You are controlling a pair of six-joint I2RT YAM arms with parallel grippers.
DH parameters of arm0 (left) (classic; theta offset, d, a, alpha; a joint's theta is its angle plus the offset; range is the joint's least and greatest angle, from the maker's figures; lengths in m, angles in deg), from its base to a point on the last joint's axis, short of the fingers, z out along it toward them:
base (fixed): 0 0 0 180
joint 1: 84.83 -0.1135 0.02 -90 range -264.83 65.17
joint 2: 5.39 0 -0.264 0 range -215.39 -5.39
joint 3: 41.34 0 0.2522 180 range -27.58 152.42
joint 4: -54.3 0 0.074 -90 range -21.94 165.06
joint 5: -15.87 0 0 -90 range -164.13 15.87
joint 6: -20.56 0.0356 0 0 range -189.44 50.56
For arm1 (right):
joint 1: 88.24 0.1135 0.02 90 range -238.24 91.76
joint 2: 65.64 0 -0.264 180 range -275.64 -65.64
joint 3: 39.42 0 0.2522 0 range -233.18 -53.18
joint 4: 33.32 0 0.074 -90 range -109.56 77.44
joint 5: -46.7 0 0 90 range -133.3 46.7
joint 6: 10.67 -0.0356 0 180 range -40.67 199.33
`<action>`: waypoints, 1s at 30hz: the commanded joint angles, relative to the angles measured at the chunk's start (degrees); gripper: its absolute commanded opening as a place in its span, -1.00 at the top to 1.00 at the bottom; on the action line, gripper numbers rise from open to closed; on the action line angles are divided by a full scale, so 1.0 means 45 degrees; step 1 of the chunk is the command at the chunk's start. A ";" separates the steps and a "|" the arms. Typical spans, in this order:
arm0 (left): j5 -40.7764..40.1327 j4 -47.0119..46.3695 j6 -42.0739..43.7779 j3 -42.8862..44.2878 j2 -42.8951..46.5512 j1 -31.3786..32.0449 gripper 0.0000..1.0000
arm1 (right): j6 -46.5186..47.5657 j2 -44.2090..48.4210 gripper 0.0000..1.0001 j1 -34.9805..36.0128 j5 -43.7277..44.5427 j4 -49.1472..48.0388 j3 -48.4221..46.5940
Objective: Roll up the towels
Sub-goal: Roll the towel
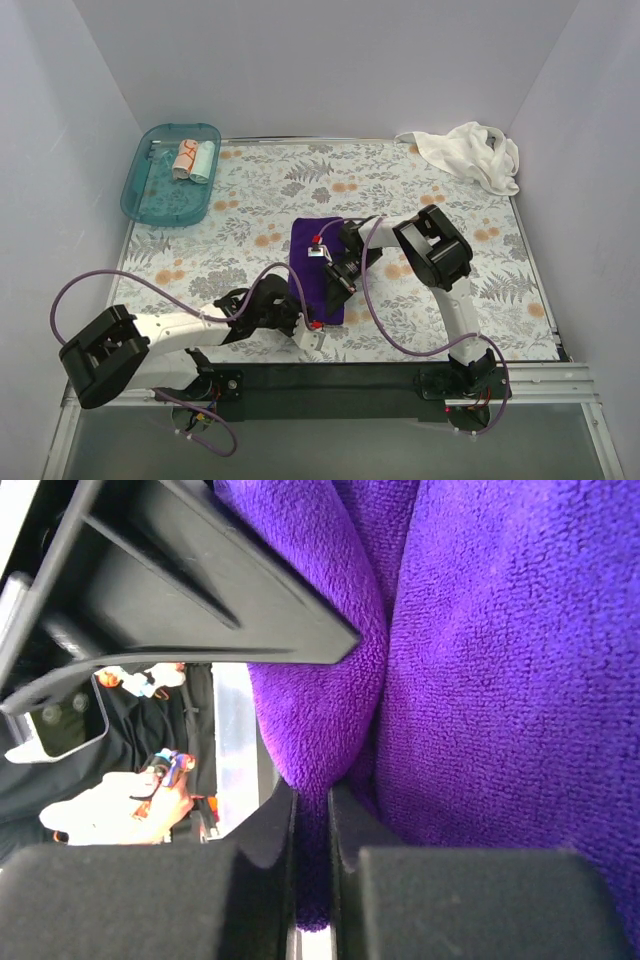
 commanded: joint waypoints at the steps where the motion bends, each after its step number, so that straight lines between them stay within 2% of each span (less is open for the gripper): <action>1: 0.0001 0.1100 -0.0637 0.0303 -0.0573 0.0069 0.49 | 0.0302 -0.0345 0.74 -0.0109 0.2018 -0.0039 -0.0175; 2: 0.0312 0.1994 -0.0755 0.0749 -0.0731 0.0069 0.56 | 0.0146 -0.0189 0.56 -0.0245 0.2115 -0.0039 -0.0291; 4: 0.0529 0.2567 -0.1379 0.1123 -0.1141 0.0050 0.79 | -0.0011 0.0026 0.36 -0.0441 0.2603 -0.0059 -0.0428; 7: 0.1153 0.3466 -0.2044 0.1807 -0.1844 -0.0183 0.89 | -0.0226 0.0747 -0.04 -0.0870 0.3618 -0.0039 -0.0683; 8: 0.1483 0.3796 -0.2084 0.1924 -0.1981 -0.0320 0.92 | -0.0226 0.1001 -0.11 -0.1162 0.3813 -0.0039 -0.0644; 9: 0.2086 0.3993 -0.2103 0.2254 -0.2214 -0.0476 0.93 | -0.0265 0.1584 -0.35 -0.1300 0.4163 -0.0097 -0.0509; 10: 0.2421 0.4459 -0.2200 0.2432 -0.2391 -0.0806 0.94 | -0.0285 0.1880 -0.43 -0.1630 0.4360 -0.0098 -0.0449; 11: 0.2772 0.4812 -0.2143 0.2646 -0.2586 -0.0964 0.93 | -0.0285 0.2192 -0.58 -0.1769 0.4556 -0.0098 -0.0371; 16: 0.5424 0.7330 -0.1383 0.4790 -0.4811 -0.2387 0.86 | -0.0246 0.4458 -0.76 -0.2725 0.5923 -0.0351 0.0331; 18: 0.6112 0.8892 -0.0738 0.5652 -0.5864 -0.2858 0.80 | -0.0110 0.5337 -0.81 -0.2903 0.6778 -0.0527 0.0566; 19: 0.6812 1.0019 -0.0524 0.6700 -0.7029 -0.3402 0.78 | -0.0051 0.5668 -0.81 -0.2903 0.7016 -0.0663 0.1108; 22: 0.7694 1.1549 0.0025 0.8675 -0.9392 -0.4321 0.72 | -0.0304 0.7152 -0.82 -0.2903 0.7545 -0.1736 0.2321; 25: 0.8224 1.3325 0.0493 0.9872 -1.1077 -0.5025 0.71 | -0.0538 0.8539 -0.80 -0.2844 0.7546 -0.2479 0.3475; 28: 0.8654 1.4322 0.1057 1.1024 -1.2019 -0.5534 0.68 | -0.0520 0.9790 -0.79 -0.2494 0.7954 -0.2987 0.4042; 30: 0.8830 1.4657 0.1255 1.1650 -1.2820 -0.5692 0.67 | -0.0383 1.0299 -0.77 -0.1714 0.8732 -0.3397 0.4083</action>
